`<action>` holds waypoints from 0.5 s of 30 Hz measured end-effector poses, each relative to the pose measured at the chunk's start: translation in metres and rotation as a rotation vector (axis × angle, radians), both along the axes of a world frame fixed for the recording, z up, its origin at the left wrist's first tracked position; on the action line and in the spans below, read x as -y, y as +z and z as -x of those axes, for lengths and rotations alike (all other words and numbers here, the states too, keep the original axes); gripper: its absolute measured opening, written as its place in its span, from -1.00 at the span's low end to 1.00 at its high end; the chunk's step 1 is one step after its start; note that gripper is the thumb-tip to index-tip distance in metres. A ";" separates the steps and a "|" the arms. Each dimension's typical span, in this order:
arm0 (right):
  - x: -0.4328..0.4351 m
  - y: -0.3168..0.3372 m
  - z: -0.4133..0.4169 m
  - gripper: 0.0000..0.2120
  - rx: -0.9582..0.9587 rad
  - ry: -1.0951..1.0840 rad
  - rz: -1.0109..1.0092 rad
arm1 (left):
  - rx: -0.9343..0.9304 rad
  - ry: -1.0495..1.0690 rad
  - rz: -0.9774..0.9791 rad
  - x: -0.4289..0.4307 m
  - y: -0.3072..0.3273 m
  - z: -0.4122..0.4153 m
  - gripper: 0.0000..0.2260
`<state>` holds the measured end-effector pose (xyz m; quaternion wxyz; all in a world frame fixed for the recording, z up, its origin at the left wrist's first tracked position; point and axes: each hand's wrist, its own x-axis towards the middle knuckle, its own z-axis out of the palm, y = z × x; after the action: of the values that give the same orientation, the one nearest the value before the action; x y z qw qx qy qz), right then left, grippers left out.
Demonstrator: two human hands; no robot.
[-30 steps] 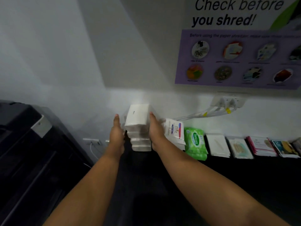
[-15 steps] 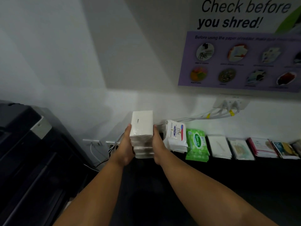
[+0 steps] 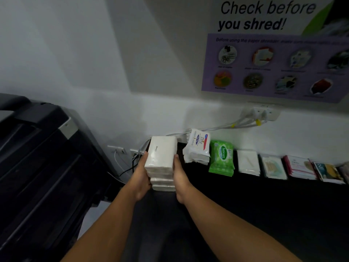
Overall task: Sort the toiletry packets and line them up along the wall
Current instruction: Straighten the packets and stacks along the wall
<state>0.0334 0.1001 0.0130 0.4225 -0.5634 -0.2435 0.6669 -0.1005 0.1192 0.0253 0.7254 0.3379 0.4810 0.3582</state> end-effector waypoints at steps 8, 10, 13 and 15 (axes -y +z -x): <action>0.018 -0.014 -0.009 -0.36 -0.024 0.065 -0.002 | 0.063 -0.015 0.018 0.017 -0.012 -0.003 -0.25; 0.013 -0.016 -0.007 -0.36 -0.010 0.053 -0.006 | 0.057 -0.020 0.019 0.010 -0.013 -0.002 -0.25; 0.000 -0.014 -0.006 -0.39 -0.004 0.024 -0.012 | 0.053 -0.029 0.013 -0.007 -0.012 -0.003 -0.27; -0.011 -0.011 -0.003 -0.42 0.017 -0.013 -0.013 | 0.060 -0.040 0.001 -0.018 -0.013 -0.004 -0.29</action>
<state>0.0364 0.1106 0.0024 0.4285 -0.5678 -0.2479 0.6577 -0.0970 0.1376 0.0121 0.7466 0.3364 0.4525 0.3532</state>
